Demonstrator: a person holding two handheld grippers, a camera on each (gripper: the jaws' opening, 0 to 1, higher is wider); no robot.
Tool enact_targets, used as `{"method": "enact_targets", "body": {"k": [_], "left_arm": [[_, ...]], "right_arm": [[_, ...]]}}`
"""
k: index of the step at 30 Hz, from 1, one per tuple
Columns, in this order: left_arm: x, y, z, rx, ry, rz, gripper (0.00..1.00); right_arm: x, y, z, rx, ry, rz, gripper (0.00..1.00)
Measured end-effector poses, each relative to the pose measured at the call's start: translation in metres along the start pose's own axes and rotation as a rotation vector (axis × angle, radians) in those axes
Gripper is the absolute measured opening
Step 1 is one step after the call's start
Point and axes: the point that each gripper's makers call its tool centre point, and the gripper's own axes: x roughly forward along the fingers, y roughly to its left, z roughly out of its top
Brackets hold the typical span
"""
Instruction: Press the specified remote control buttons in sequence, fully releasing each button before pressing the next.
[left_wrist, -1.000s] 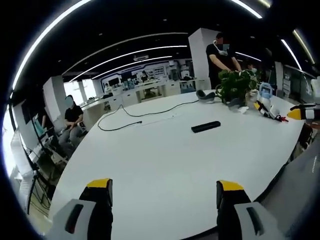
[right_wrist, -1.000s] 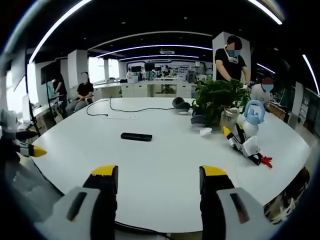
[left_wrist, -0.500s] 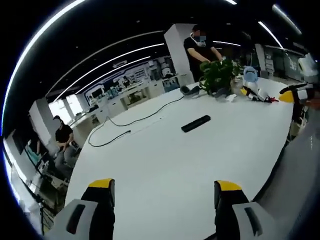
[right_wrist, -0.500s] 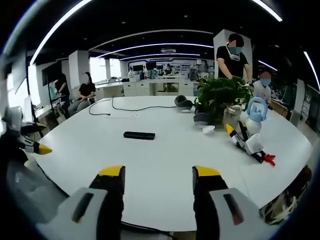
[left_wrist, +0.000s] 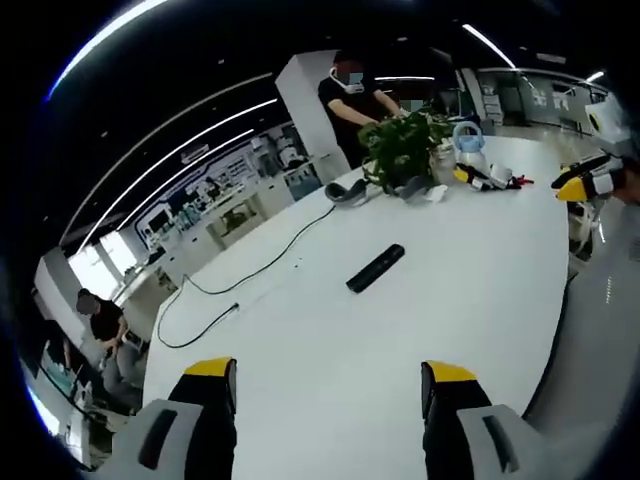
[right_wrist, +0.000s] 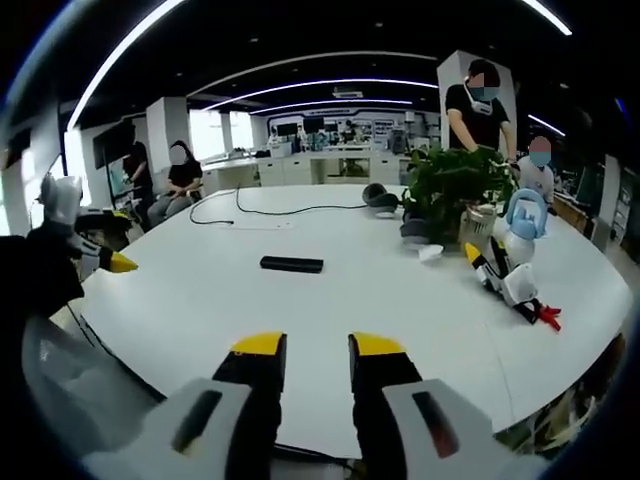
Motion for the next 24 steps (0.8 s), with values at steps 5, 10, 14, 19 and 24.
{"method": "enact_targets", "body": {"k": [5,10,14,19,24], "left_arm": [[0.022,-0.001,0.016,0.069,0.007,-0.056,0.76],[0.043,-0.001,0.030,0.121,0.004,-0.094,0.76],[0.061,-0.004,0.045,0.125,-0.007,-0.140,0.75],[0.081,-0.008,0.056,0.167,0.001,-0.191,0.71],[0.102,-0.013,0.065,0.192,0.007,-0.238,0.68]], "right_arm": [[0.000,0.001,-0.001,-0.001,0.009,0.006,0.16],[0.000,0.002,-0.003,-0.007,0.023,0.009,0.07],[0.001,0.005,-0.007,-0.010,0.049,0.022,0.00],[0.002,0.006,-0.009,-0.014,0.063,0.026,0.00],[0.003,0.006,-0.011,-0.014,0.075,0.028,0.00]]}}
